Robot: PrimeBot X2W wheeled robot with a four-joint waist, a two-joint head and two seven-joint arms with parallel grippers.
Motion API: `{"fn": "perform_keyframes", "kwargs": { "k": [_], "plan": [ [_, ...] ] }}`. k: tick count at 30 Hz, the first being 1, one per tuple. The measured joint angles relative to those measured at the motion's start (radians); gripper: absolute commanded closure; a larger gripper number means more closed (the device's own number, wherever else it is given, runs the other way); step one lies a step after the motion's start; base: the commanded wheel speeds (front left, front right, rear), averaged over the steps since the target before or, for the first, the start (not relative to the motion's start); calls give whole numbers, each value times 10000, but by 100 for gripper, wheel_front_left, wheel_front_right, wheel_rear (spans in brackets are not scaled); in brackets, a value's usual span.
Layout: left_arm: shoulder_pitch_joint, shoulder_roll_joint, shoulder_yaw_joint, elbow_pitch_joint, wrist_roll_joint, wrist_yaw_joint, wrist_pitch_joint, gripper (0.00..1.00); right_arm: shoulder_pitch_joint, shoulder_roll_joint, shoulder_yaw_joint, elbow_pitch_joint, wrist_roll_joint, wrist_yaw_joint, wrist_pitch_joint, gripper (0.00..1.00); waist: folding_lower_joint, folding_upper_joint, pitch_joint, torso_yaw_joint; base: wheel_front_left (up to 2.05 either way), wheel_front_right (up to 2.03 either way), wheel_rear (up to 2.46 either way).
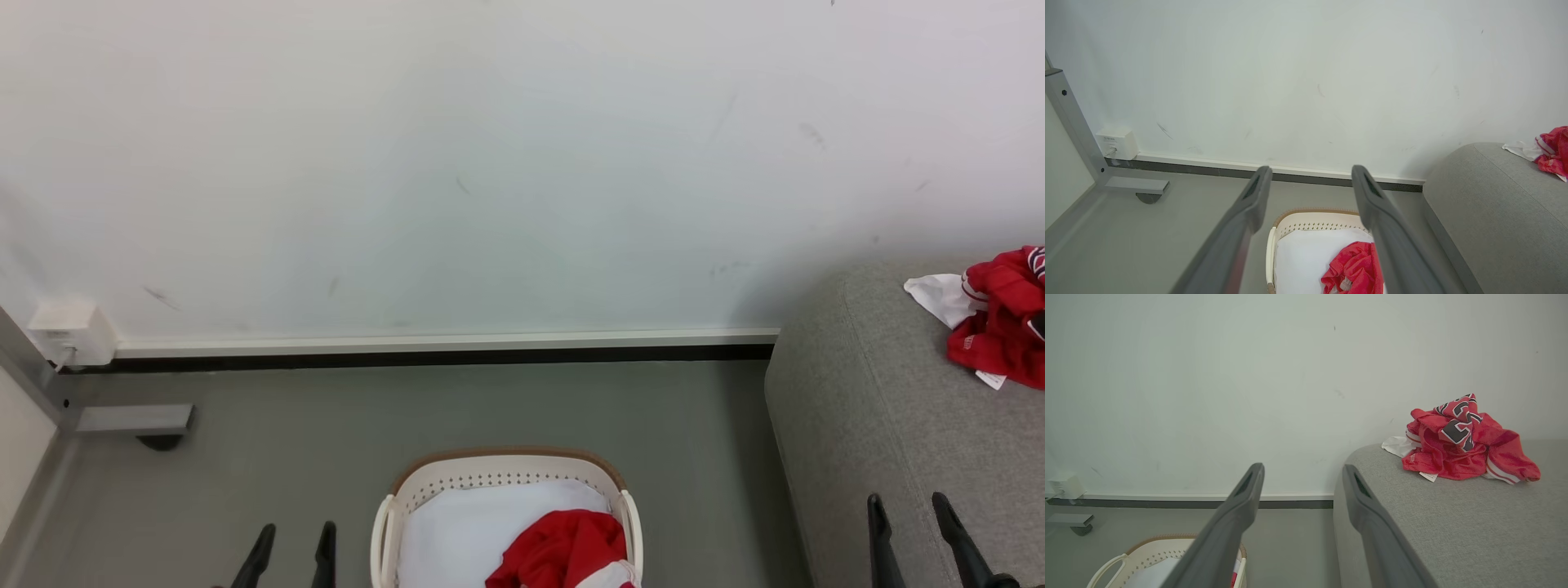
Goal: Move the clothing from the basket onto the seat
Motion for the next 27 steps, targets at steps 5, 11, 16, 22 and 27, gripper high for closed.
{"fn": "perform_keyframes", "kwargs": {
  "k": [5, 11, 16, 22, 27],
  "plan": [
    [144, -391, 656, -59, 502, -334, 0, 0, 93, 2, 261, 357, 148, -2, 0, 0, 1, 0, -172, 52, 0, 0, 0],
    [132, -642, 905, -54, 851, -581, 0, 0, 93, -2, 282, 483, 217, -2, 0, 0, 2, 0, -194, 13, 0, 0, 0],
    [107, -738, 1003, -52, 938, -646, 0, 0, 58, -2, 303, 499, 217, -2, 0, 0, 3, 0, -132, -123, 0, 0, 0],
    [25, -788, 1024, -36, 976, -692, 0, 0, -109, -2, 347, 337, 219, -2, 0, 0, 3, 0, 128, -405, 0, 0, 0],
    [-796, -510, 207, 48, 951, -719, 0, 0, -671, -8, 259, -165, 123, -2, 0, 0, 3, 0, 735, -707, 0, 0, 0]
  ]
}}
